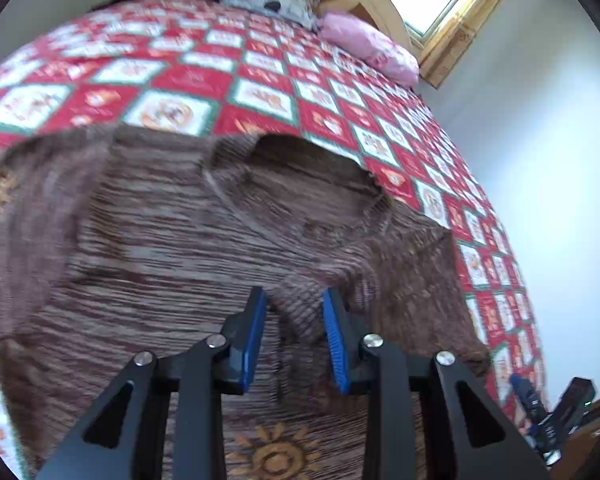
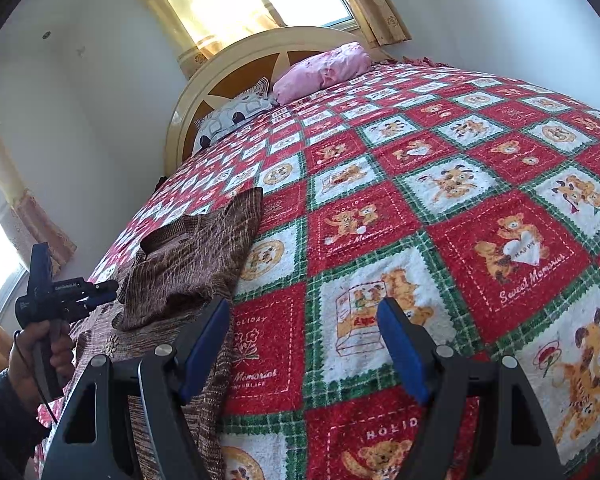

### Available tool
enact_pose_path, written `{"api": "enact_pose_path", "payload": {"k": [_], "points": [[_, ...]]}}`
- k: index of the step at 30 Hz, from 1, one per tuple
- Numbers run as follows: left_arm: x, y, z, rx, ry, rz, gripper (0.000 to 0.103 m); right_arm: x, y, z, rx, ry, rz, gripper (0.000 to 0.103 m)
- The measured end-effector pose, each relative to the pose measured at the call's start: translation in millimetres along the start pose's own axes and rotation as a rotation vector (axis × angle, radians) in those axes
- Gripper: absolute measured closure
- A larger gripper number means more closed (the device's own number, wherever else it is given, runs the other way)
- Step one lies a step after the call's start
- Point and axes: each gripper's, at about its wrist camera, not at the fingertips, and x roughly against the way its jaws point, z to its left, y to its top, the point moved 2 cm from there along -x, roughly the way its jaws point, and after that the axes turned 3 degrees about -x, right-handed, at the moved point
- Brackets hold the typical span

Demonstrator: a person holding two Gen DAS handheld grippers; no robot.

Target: Fold small clothes

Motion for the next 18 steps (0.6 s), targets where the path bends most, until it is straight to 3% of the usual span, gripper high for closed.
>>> {"api": "enact_pose_path", "payload": {"k": [3,6,9,13,15,18], "points": [[-9.8,-2.4,-3.9,0.029,-0.018,0.032,0.071,0.2,0.1,-0.6,-0.002,0.001,0.000,0.027],[-14.0,-2.7,-10.1,-0.004,0.026,0.043,0.076,-0.3,0.2,-0.8,-0.004,0.001,0.001,0.027],[-7.2,9.1,-3.8,0.017,0.030,0.018,0.078,-1.4,0.1,-0.6,-0.002,-0.003,0.005,0.027],[4.8,33.6,17.7,0.066,0.127,-0.062,0.075,-2.5,-0.7,-1.4,-0.005,-0.006,0.009,0.027],[3.2,36.1,26.7,0.063,0.179,-0.051,0.074,-2.6,-0.8,-1.2,-0.003,-0.005,0.008,0.027],[5.1,21.9,27.4,0.068,0.112,-0.014,0.074,-3.4,-0.5,-2.2,-0.007,-0.002,0.009,0.027]]}}
